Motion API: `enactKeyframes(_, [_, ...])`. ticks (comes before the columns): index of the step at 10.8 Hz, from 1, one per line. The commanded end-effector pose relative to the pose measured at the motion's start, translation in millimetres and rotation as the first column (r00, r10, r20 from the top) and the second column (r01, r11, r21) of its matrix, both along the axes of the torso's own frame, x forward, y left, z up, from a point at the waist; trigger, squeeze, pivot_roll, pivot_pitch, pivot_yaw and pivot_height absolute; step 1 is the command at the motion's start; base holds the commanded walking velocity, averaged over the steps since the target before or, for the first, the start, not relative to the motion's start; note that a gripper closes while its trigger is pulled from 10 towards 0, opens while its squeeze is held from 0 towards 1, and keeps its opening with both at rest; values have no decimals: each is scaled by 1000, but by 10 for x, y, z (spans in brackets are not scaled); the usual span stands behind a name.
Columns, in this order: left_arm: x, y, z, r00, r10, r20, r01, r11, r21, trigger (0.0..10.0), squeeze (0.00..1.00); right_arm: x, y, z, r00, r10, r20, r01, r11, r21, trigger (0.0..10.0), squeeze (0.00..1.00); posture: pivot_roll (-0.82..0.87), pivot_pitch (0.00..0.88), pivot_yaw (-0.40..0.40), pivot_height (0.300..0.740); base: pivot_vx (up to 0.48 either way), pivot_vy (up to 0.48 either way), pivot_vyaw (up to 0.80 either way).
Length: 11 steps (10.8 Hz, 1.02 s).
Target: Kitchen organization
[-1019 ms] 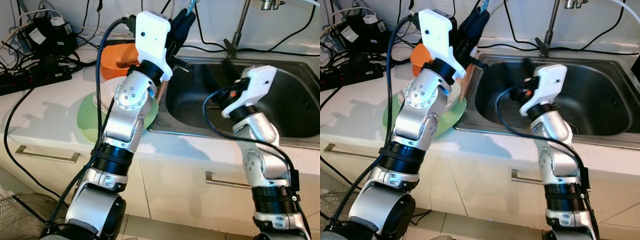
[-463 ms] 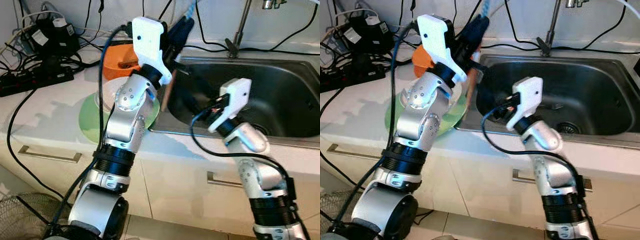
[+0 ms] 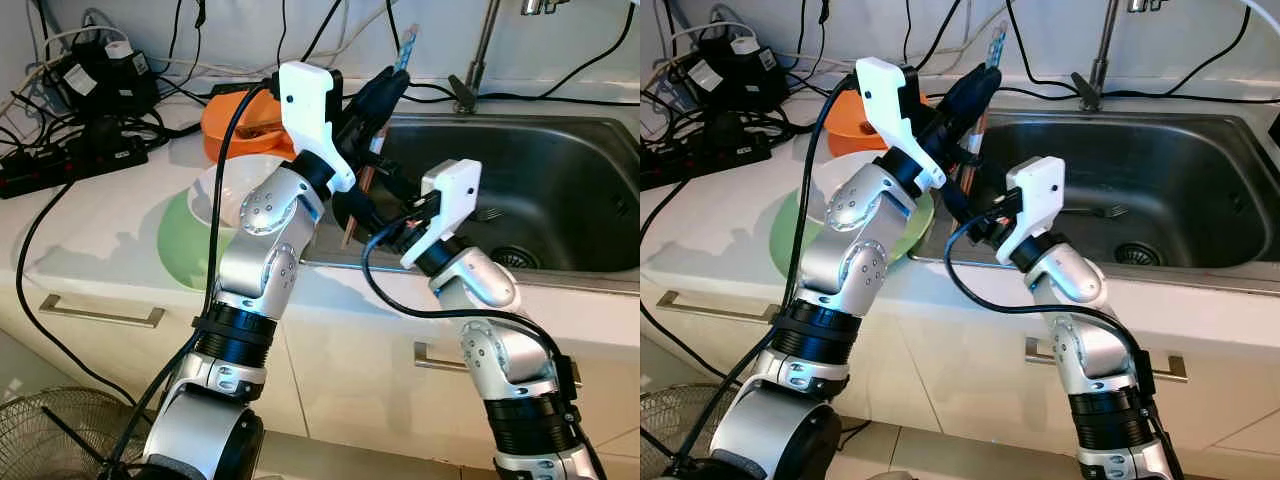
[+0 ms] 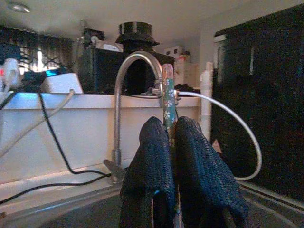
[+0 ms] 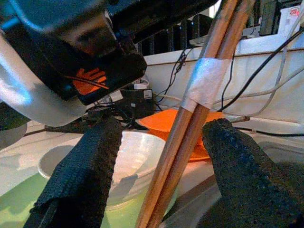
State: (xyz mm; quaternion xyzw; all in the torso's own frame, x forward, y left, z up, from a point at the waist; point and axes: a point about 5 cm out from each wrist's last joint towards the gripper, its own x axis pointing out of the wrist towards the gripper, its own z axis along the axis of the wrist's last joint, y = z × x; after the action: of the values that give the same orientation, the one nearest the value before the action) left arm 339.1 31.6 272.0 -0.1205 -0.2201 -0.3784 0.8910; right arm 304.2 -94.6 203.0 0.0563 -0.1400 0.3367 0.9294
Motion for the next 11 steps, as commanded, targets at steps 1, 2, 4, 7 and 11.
enactKeyframes(1, [-18,9,-15,1000,-15,-3,15,1000,1,10000,0,-2,32,30,1000,0,13,-1,1000,2,10000,0,44,0,116,740,0,0,0])
enactKeyframes(2, [-22,9,-10,1000,-20,-1,20,1000,4,10000,0,2,46,27,1000,1,10,-1,1000,6,10000,0,42,0,118,740,0,0,0])
enactKeyframes(4, [-35,0,2,999,-33,-1,33,999,10,10000,0,26,36,12,999,-33,0,33,999,19,10000,0,41,0,119,740,0,0,0])
enactKeyframes(7, [-53,-19,-4,999,-39,-3,39,999,10,10000,0,52,4,-30,998,-62,-18,62,998,9,0,0,45,0,113,740,0,0,0])
enactKeyframes(11, [-66,-13,-5,1000,-28,-2,28,1000,8,10000,0,101,-9,-72,995,-89,-33,89,996,-6,0,0,51,0,102,740,0,0,0])
